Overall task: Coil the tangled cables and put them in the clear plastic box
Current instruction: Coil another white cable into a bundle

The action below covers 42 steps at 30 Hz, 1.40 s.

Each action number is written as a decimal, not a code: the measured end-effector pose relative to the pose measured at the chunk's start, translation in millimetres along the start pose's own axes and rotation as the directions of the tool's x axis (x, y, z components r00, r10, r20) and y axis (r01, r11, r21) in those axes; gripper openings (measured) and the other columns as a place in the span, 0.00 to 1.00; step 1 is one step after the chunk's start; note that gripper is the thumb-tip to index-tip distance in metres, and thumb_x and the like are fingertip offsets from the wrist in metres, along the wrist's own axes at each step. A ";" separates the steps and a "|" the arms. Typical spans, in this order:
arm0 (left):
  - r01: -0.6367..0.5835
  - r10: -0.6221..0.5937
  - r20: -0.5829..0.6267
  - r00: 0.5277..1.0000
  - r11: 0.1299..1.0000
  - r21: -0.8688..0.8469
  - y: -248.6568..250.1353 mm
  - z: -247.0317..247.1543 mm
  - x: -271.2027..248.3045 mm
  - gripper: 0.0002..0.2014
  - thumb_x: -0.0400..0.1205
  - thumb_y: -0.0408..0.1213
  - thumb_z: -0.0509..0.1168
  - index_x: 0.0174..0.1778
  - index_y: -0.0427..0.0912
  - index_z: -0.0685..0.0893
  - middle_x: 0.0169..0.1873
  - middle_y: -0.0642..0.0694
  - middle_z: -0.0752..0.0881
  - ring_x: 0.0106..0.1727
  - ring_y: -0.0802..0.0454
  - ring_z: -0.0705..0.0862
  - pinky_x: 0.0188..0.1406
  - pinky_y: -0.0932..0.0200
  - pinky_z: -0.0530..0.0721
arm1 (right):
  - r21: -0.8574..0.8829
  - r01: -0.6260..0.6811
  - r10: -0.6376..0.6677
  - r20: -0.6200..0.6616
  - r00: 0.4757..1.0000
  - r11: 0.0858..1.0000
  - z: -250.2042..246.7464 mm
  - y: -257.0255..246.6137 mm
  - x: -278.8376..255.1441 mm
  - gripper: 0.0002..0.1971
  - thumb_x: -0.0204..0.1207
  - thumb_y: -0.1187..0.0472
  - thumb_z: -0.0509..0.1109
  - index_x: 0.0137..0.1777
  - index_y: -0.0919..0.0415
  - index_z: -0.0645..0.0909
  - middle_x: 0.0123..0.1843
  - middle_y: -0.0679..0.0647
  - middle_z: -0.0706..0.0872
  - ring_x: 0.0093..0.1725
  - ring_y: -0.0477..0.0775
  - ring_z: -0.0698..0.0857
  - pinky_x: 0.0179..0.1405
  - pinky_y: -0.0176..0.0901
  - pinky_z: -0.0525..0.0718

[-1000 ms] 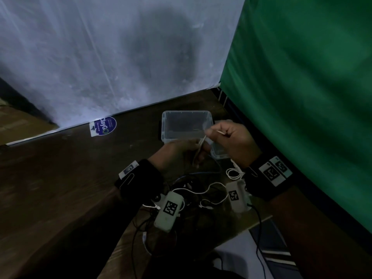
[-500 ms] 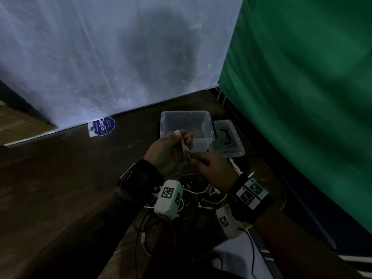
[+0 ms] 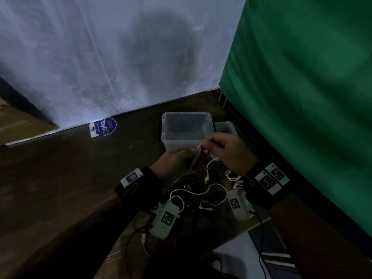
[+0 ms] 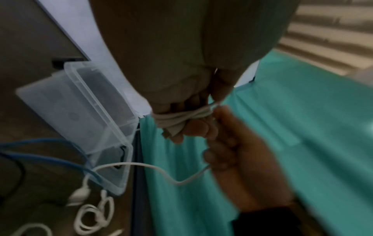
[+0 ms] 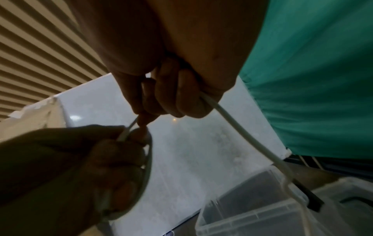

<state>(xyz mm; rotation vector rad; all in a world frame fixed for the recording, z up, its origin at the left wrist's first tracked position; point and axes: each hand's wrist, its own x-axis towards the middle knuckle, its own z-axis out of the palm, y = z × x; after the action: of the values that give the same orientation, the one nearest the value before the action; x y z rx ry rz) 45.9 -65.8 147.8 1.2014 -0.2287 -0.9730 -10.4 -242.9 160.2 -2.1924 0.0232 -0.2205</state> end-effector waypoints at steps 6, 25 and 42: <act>0.099 -0.041 0.206 0.978 0.955 -0.278 16.0 -6.1 -6.2 0.13 0.86 0.36 0.56 0.54 0.30 0.81 0.40 0.35 0.80 0.41 0.44 0.81 0.52 0.51 0.84 | 0.302 -0.190 0.211 -0.039 0.977 0.934 16.1 24.4 1.9 0.04 0.80 0.58 0.71 0.44 0.51 0.85 0.39 0.46 0.88 0.38 0.38 0.85 0.41 0.37 0.83; -0.230 0.366 -0.140 0.920 0.793 0.564 -19.8 -31.6 14.7 0.15 0.88 0.38 0.58 0.45 0.34 0.87 0.38 0.40 0.89 0.41 0.50 0.85 0.47 0.53 0.84 | 0.062 -0.016 0.007 0.147 0.989 0.998 30.3 -13.2 -22.9 0.08 0.82 0.57 0.69 0.47 0.59 0.88 0.36 0.55 0.88 0.36 0.53 0.87 0.37 0.47 0.86; -0.116 0.165 0.044 0.985 0.836 -0.537 34.3 -30.3 12.0 0.10 0.86 0.36 0.56 0.55 0.36 0.80 0.40 0.45 0.84 0.41 0.53 0.83 0.58 0.53 0.82 | 0.264 -0.305 0.311 0.020 0.950 0.915 39.5 25.1 -1.0 0.10 0.85 0.52 0.64 0.50 0.50 0.88 0.28 0.37 0.85 0.24 0.59 0.79 0.28 0.50 0.81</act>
<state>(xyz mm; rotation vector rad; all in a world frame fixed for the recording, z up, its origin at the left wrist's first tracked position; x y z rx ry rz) 89.3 -53.0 161.4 0.6187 -0.1016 -0.8829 -3.2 -226.0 117.2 -1.8881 0.3327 -0.0647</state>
